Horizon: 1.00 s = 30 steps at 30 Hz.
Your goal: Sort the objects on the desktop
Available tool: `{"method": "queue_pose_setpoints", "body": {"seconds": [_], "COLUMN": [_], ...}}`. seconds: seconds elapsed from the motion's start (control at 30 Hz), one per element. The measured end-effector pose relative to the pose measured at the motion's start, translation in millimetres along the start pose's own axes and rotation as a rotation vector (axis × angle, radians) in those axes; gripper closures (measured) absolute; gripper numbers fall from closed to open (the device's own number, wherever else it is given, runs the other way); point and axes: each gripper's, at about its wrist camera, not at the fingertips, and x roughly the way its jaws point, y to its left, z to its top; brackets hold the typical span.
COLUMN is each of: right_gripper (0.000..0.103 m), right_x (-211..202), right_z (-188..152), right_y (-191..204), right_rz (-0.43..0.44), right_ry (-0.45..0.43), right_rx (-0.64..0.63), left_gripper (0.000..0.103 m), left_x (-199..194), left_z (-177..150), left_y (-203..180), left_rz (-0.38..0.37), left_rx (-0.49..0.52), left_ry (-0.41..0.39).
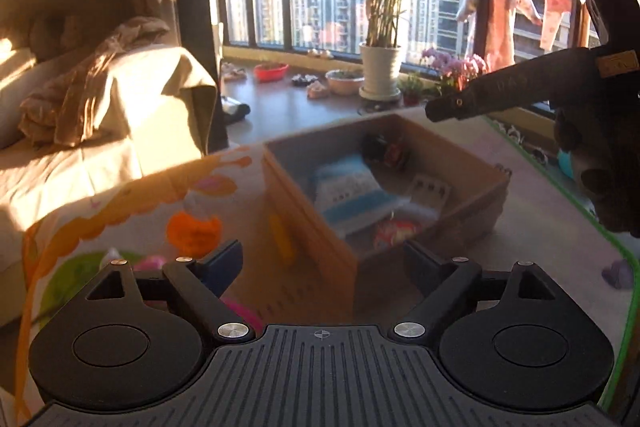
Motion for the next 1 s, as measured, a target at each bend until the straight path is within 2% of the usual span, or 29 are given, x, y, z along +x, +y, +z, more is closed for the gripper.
{"method": "queue_pose_setpoints", "body": {"seconds": [0.1, 0.2, 0.3, 0.4, 0.63, 0.67, 0.73, 0.77, 0.83, 0.9, 1.0], "right_gripper": [0.065, 0.064, 0.064, 0.064, 0.064, 0.066, 0.078, 0.087, 0.088, 0.088, 0.088], "right_x": [-13, -21, -17, -9, 15, 16, 15, 12, 5, -7, -26], "right_z": [-32, -64, -95, -117, -124, -125, -126, -126, -128, -132, -136], "right_y": [23, 54, 91, 121, 154, 156, 159, 158, 150, 138, 113], "right_rz": [0.046, 0.145, 0.216, 0.247, 0.348, 0.355, 0.375, 0.382, 0.392, 0.373, 0.297], "right_ry": [0.015, 0.072, 0.147, 0.172, 0.209, 0.216, 0.236, 0.25, 0.289, 0.303, 0.312], "right_rx": [-0.108, -0.223, -0.364, -0.481, -0.468, -0.467, -0.456, -0.444, -0.41, -0.391, -0.349], "left_gripper": [0.01, 0.009, 0.006, 0.007, 0.006, 0.006, 0.006, 0.006, 0.006, 0.005, 0.004], "left_x": [-4, -4, -5, -14, -43, -44, -44, -44, -42, -39, -30], "left_z": [-32, -52, -59, -59, -54, -54, -54, -54, -55, -57, -57], "left_y": [7, 21, 41, 59, 67, 67, 67, 67, 65, 63, 59], "left_rz": [0.003, 0.034, 0.112, 0.18, 0.153, 0.151, 0.152, 0.151, 0.144, 0.138, 0.132], "left_rx": [-0.011, -0.034, -0.082, -0.124, -0.166, -0.168, -0.17, -0.17, -0.169, -0.167, -0.157], "left_ry": [0.063, 0.107, 0.128, 0.125, 0.062, 0.058, 0.057, 0.059, 0.063, 0.07, 0.08]}}
